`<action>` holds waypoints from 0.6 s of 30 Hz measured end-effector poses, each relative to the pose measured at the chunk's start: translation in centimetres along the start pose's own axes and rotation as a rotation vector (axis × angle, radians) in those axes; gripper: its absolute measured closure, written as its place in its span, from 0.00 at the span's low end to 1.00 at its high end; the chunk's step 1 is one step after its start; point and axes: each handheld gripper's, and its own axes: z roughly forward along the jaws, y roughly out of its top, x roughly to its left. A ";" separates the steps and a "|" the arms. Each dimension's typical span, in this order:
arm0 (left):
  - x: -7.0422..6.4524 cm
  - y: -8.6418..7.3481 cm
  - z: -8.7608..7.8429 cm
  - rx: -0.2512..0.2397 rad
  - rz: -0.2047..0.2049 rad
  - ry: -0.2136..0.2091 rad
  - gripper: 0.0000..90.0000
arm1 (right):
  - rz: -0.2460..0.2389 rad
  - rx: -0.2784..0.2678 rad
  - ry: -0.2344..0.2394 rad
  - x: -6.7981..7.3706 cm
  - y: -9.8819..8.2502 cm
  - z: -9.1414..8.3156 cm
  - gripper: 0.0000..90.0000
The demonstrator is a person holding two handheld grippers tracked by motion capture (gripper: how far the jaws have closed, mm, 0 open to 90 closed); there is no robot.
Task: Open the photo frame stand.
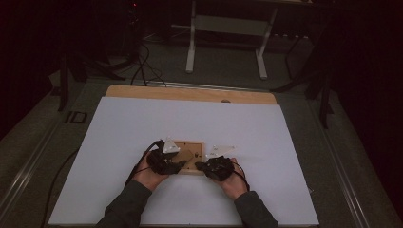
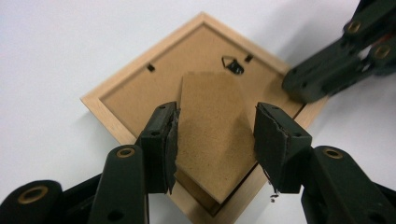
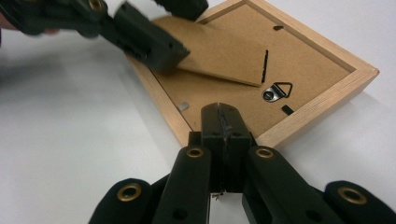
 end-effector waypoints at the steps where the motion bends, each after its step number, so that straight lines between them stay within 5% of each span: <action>1: 0.0 0.2 -0.1 -0.006 0.000 0.002 0.57 | 0.000 0.001 0.000 0.0 0.0 0.0 1.00; 7: 0.0 2.0 -0.4 -0.015 0.013 0.004 0.58 | -0.001 0.005 -0.001 0.0 0.1 0.0 1.00; 18: 0.1 1.5 -0.3 -0.008 0.028 -0.007 0.57 | 0.004 0.003 0.006 -0.1 0.0 0.0 1.00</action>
